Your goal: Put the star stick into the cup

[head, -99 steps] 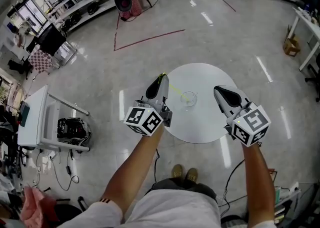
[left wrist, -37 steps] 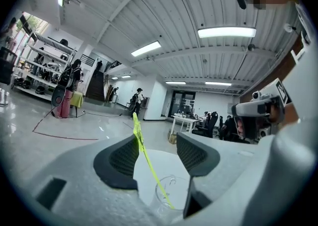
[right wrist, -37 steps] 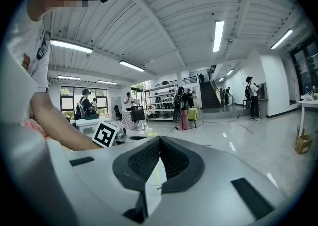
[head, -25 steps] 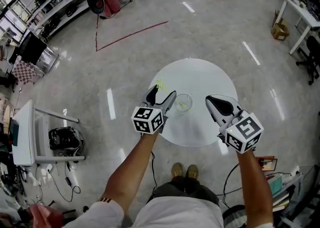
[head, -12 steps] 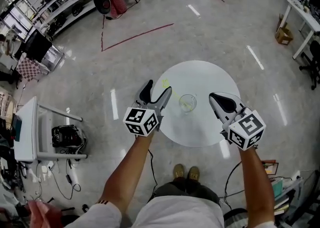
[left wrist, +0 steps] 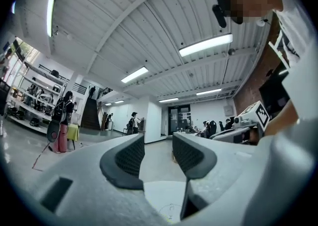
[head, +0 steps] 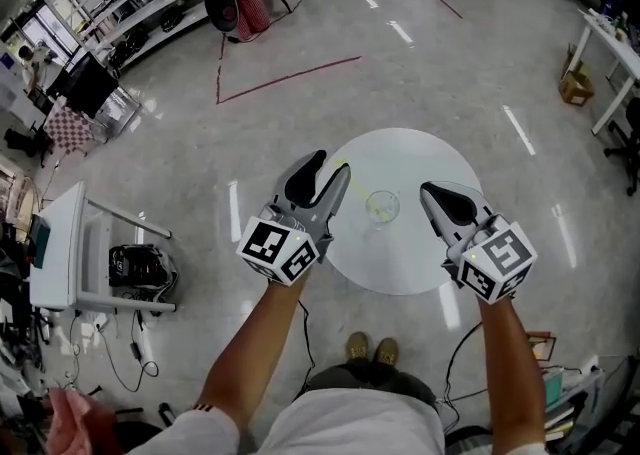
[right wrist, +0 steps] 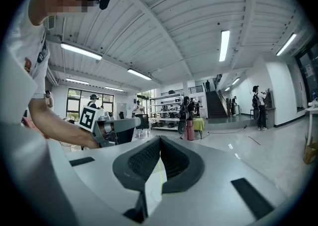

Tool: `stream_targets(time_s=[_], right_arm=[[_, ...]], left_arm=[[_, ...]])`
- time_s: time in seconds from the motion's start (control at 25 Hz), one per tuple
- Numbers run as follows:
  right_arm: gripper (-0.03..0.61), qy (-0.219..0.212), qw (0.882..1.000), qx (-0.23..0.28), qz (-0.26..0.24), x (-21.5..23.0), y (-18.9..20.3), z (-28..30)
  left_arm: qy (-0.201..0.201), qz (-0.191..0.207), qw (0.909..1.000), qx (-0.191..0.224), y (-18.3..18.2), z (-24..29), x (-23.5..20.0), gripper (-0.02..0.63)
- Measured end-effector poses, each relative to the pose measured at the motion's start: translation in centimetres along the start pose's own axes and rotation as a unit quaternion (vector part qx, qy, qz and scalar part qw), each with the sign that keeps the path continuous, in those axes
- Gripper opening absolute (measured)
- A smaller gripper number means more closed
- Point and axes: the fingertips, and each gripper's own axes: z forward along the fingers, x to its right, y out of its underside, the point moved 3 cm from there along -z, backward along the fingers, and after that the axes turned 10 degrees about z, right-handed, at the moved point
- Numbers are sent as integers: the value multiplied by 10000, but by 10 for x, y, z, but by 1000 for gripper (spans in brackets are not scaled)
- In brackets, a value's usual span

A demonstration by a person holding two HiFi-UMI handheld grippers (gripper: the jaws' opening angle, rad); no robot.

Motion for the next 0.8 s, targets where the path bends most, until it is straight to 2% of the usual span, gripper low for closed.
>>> stream_targets(time_s=[0.48,0.8], right_arm=[[12,-63,9988,467,-90,-24,-28,-25],[12,-204,9965,786,-178,-46,-48,-43]], left_arm=[[325,169,9985,403,-49,-12,38,70],[574,229,9969,492,-71,-21,62,25]])
